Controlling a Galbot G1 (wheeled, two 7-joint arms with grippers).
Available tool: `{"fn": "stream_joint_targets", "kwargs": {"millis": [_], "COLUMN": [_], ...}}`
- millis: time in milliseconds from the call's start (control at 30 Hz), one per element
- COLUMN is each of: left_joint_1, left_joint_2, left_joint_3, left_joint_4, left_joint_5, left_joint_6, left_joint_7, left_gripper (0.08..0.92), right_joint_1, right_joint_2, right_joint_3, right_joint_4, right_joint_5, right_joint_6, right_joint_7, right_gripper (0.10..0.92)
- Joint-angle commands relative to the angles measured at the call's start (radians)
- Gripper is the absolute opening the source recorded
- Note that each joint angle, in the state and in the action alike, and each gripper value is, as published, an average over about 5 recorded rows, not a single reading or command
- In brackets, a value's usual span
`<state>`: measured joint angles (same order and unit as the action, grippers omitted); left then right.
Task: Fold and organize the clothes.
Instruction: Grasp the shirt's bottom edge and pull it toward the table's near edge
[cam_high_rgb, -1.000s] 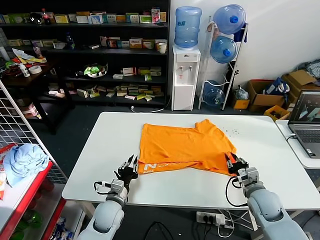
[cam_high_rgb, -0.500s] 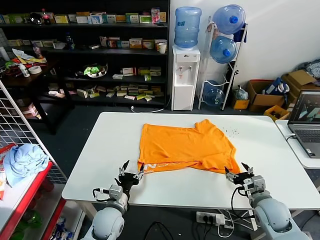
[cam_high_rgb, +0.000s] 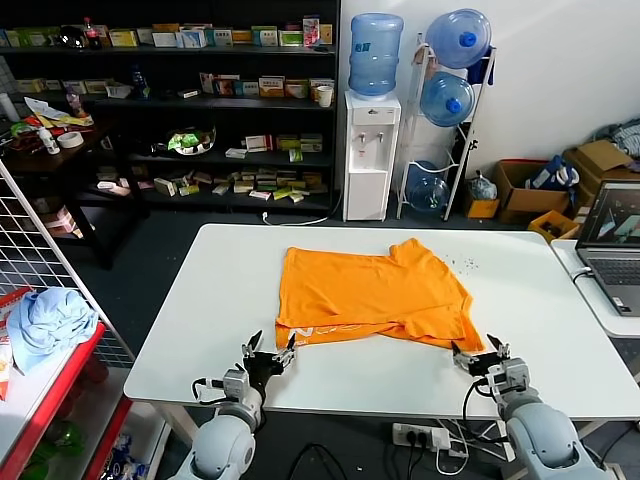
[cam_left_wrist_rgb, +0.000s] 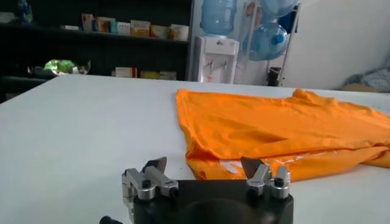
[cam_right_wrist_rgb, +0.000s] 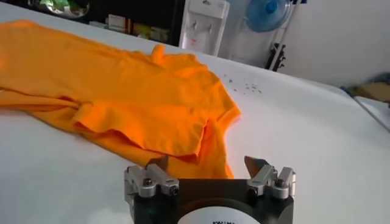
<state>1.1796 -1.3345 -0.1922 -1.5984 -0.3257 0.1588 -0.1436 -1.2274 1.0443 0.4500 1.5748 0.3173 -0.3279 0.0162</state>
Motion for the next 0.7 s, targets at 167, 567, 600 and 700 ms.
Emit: {"fn": "stream_joint_targets", "kwargs": {"millis": [167,567,600,700], "left_joint_1": [0.024,0.041,0.043,0.049], "left_joint_2": [-0.011,-0.019,-0.018,-0.005], "left_joint_3": [0.006,0.007,0.007,0.005], "left_joint_4": [-0.002,-0.012,-0.016,-0.038], "left_joint_5": [-0.023,-0.005,-0.002,-0.002], "left_joint_6": [0.017,0.031,0.034,0.047], "left_joint_7": [-0.006,0.003,0.007,0.017], "left_gripper": [0.647,0.300,0.274,0.187], "right_joint_1": [0.009,-0.021,-0.027,-0.047], "right_joint_2": [0.005,-0.002,-0.005,-0.017], "right_joint_3": [-0.003,-0.003,-0.002,0.003], "right_joint_4": [-0.050,-0.012,-0.003,0.033], "right_joint_5": [-0.014,-0.023,-0.022,-0.016], "right_joint_6": [0.004,-0.006,-0.008,-0.017], "right_joint_7": [-0.004,-0.005,-0.004,-0.002], "right_gripper": [0.611,0.264,0.238,0.160]}}
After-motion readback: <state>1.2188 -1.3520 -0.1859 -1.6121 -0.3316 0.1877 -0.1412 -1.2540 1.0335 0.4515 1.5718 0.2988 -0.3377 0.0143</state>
